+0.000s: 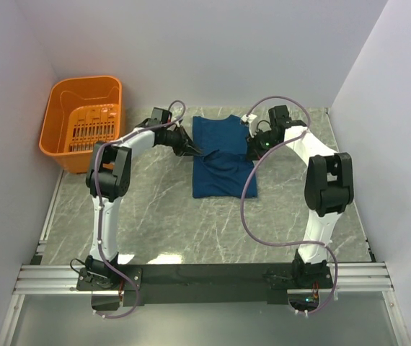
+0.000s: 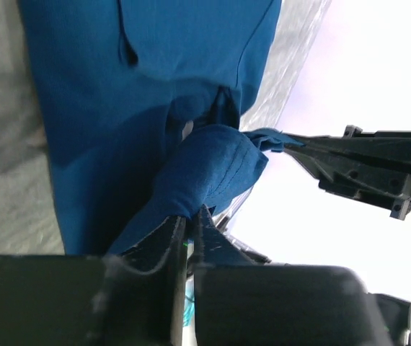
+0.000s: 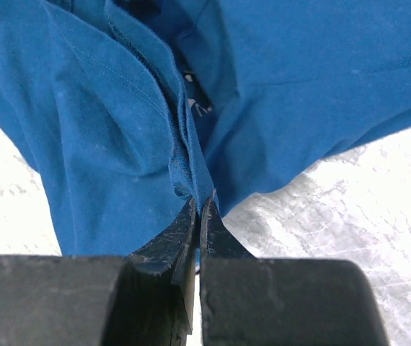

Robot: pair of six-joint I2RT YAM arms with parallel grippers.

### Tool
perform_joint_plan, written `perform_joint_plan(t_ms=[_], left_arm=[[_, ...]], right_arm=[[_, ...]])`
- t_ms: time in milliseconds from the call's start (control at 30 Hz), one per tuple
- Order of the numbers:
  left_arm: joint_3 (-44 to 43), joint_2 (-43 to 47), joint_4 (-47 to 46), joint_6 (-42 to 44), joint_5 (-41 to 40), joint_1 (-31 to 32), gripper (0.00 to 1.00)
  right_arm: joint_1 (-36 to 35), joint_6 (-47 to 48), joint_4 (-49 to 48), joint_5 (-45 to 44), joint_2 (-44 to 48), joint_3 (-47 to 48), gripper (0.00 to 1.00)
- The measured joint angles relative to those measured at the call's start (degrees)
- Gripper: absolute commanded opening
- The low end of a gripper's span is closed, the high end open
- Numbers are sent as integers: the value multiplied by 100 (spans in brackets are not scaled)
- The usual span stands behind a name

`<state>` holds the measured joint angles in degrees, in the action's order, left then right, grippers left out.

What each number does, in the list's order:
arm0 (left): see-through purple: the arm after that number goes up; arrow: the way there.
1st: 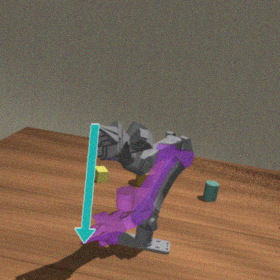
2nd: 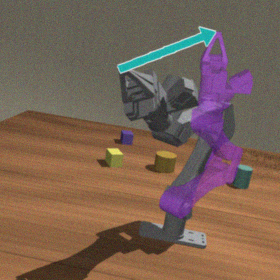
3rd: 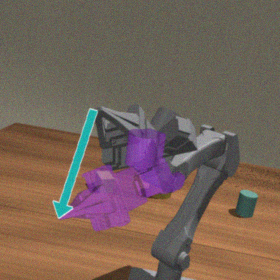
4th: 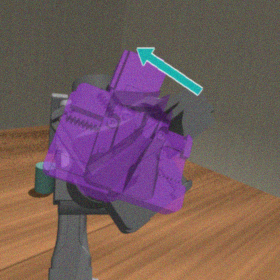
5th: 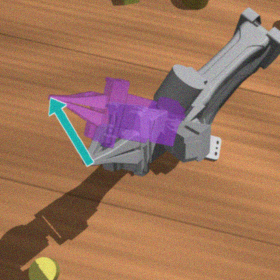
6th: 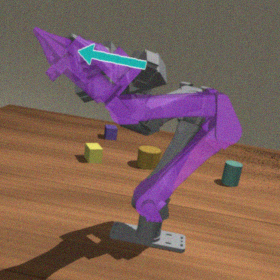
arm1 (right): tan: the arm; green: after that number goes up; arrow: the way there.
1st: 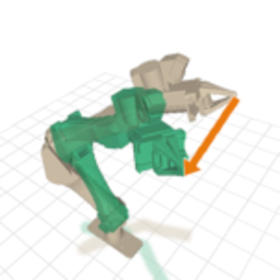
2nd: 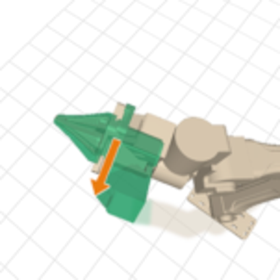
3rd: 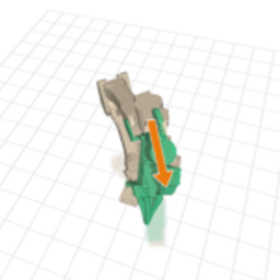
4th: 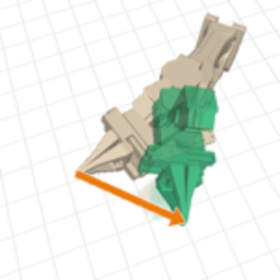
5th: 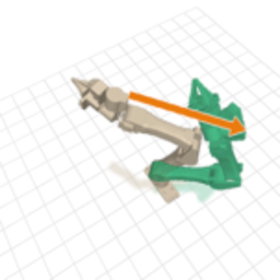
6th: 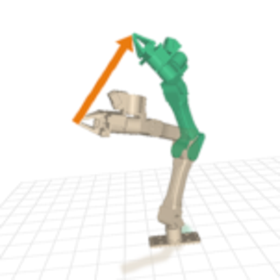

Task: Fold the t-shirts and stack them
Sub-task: Fold the tshirt

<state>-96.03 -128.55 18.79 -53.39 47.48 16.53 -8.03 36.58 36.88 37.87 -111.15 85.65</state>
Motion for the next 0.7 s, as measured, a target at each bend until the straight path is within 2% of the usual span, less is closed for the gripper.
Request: perform_joint_plan(t_ms=[67,100,133,200,233,367,467,533,600,700], left_arm=[[-105,-72,9,-35,-44,-9,25],[-162,-103,35,-57,-68,-13,39],[-223,-125,57,-74,-87,-15,46],[-345,-155,87,-103,-138,-20,58],[-391,-155,90,-96,-184,-24,61],[-551,-66,105,37,-538,-50,65],[-544,280,299,398,-977,-72,64],[-417,704,363,713,-1233,-85,63],[50,1392,354,1075,-1432,-105,61],[1032,2511,361,1471,-1547,-76,61]], right_arm=[[0,-122,-42,-63,-59,37,11],[0,-197,-83,-120,-81,42,26],[0,-302,-114,-186,-96,42,40],[0,-544,-221,-352,-107,42,58],[0,-669,-297,-455,-107,42,60],[11,-1180,-562,-905,-98,44,65],[55,-1453,-636,-1016,13,44,62],[94,-1423,-505,-831,195,50,52],[120,-1132,-118,-382,372,72,45],[138,-619,629,267,638,9,47]])
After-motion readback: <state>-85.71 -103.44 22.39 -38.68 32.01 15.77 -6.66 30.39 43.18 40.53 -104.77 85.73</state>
